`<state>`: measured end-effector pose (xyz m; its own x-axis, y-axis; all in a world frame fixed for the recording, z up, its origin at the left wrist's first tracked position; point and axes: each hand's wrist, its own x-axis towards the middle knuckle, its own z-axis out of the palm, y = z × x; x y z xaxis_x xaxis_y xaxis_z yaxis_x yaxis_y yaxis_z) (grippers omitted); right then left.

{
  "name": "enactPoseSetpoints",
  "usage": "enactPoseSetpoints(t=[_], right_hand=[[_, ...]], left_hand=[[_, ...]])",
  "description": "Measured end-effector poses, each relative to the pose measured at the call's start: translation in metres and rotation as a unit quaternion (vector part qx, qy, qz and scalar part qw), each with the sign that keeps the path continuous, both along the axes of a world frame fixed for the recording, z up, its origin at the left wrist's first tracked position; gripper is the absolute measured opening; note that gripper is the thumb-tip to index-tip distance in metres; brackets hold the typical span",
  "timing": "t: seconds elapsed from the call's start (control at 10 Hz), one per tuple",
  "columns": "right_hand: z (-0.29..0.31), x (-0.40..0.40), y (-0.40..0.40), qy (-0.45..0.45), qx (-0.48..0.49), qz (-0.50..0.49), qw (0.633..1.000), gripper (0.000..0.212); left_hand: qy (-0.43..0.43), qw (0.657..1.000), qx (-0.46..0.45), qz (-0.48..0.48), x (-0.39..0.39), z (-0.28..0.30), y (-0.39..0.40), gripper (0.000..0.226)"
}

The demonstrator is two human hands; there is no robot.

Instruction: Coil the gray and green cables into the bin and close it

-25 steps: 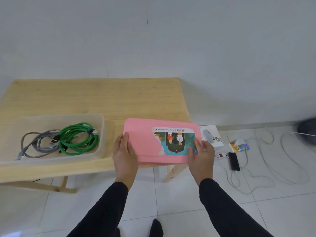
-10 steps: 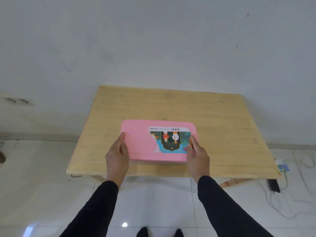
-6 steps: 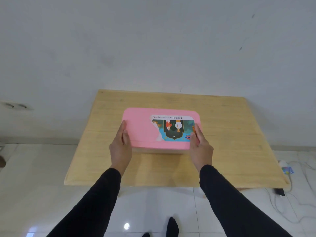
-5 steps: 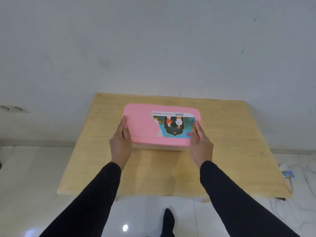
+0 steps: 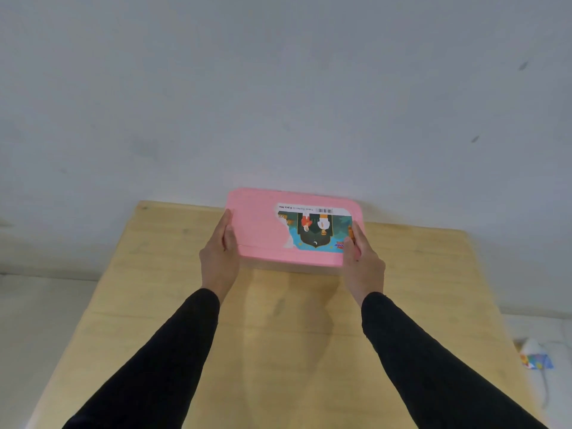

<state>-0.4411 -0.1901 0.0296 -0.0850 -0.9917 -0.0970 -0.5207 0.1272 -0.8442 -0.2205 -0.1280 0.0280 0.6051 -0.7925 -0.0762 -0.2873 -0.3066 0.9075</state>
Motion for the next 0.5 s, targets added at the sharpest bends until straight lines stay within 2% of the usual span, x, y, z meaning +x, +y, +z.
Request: enactPoseSetpoints(t=[0.2, 0.3, 0.4, 0.5], right_hand=[[-0.008, 0.002, -0.011, 0.008, -0.013, -0.014, 1.000, 0.039], [-0.006, -0.001, -0.007, 0.015, -0.003, 0.016, 1.000, 0.040], [0.005, -0.001, -0.008, -0.021, 0.009, 0.025, 0.999, 0.046], [0.005, -0.013, 0.030, 0.009, -0.078, -0.049, 0.996, 0.057]], left_hand=[[0.009, 1.000, -0.011, 0.018, -0.002, -0.004, -0.009, 0.040], [0.005, 1.000, -0.009, -0.007, -0.001, -0.008, -0.005, 0.040], [-0.005, 0.999, -0.018, -0.032, 0.007, 0.001, -0.005, 0.044], [-0.040, 0.999, -0.030, 0.017, 0.012, 0.002, 0.026, 0.046]])
